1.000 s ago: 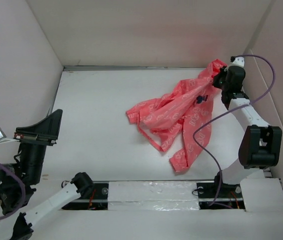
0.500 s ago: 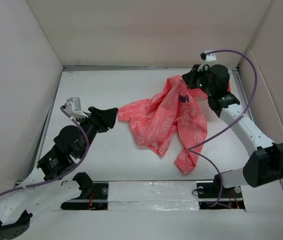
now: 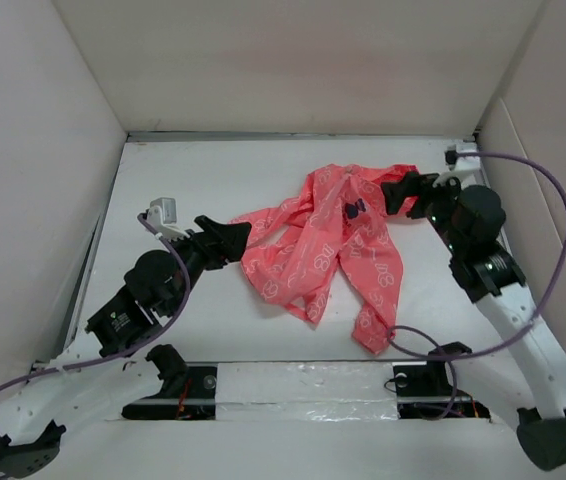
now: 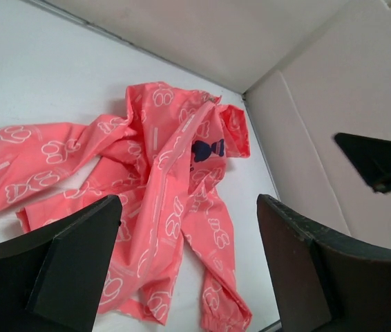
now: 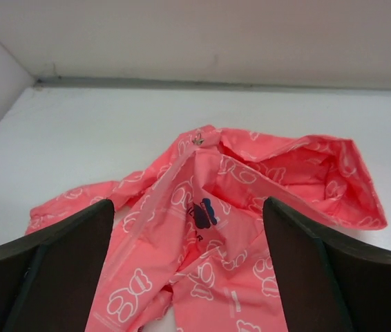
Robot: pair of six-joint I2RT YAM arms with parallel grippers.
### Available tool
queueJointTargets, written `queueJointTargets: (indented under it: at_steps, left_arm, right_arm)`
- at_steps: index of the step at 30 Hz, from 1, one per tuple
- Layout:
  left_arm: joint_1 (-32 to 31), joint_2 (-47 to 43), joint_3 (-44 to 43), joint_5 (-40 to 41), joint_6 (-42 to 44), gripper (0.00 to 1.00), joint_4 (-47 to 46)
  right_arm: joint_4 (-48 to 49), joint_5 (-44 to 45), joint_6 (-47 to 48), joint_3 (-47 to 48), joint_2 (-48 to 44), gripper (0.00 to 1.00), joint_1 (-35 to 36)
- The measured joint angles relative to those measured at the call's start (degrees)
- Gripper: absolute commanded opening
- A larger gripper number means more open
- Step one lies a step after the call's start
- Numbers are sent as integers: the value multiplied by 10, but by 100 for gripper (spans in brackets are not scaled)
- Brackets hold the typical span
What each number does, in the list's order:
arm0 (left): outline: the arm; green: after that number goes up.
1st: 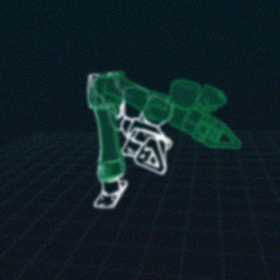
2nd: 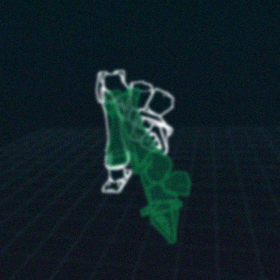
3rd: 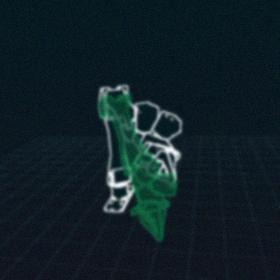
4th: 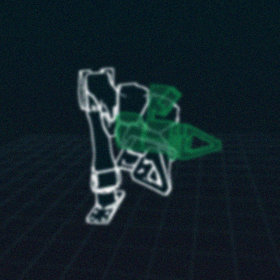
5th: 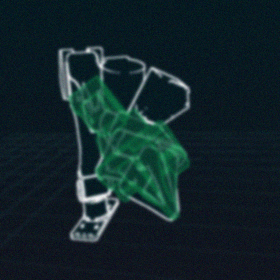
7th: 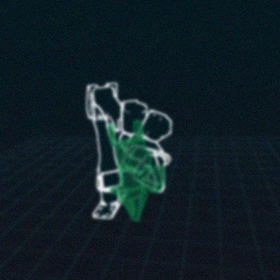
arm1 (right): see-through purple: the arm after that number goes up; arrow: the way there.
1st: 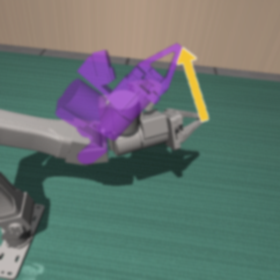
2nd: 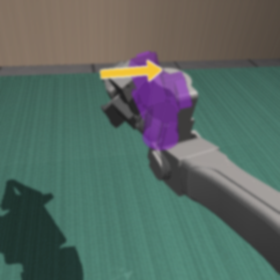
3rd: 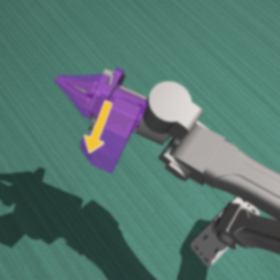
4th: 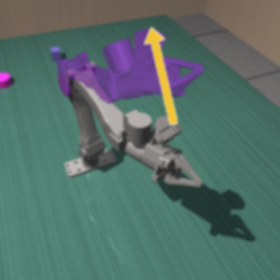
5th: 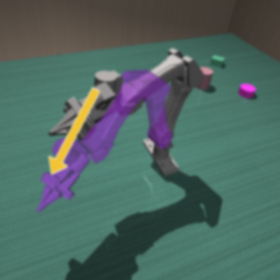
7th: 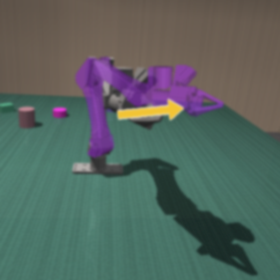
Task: Zip up the jacket
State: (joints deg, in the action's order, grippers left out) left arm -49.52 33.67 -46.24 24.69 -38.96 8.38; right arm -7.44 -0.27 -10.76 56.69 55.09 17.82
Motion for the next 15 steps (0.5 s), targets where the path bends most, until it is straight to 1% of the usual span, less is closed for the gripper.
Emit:
queueJointTargets:
  at_steps: [2,5,6,7,8,11,15]
  left_arm:
    - [0,-2,7,-1,-3,79,5]
    - [0,-12,9,2,-6,81,13]
    - [0,-19,9,5,-6,82,14]
    - [0,-27,9,9,-6,83,16]
    - [0,-36,9,12,-5,83,17]
    - [0,-68,9,26,-2,83,18]
    - [0,-106,4,40,6,83,14]
  right_arm:
    - [-2,19,-4,-25,-69,89,7]
    - [-11,50,-12,-43,-171,88,15]
    - [-14,63,-16,-46,-191,93,16]
    - [-16,71,-18,-51,-226,100,16]
    - [-18,81,-21,-52,-250,100,17]
    - [-36,102,-23,-54,-292,100,17]
    - [-71,126,-23,-60,-316,100,17]
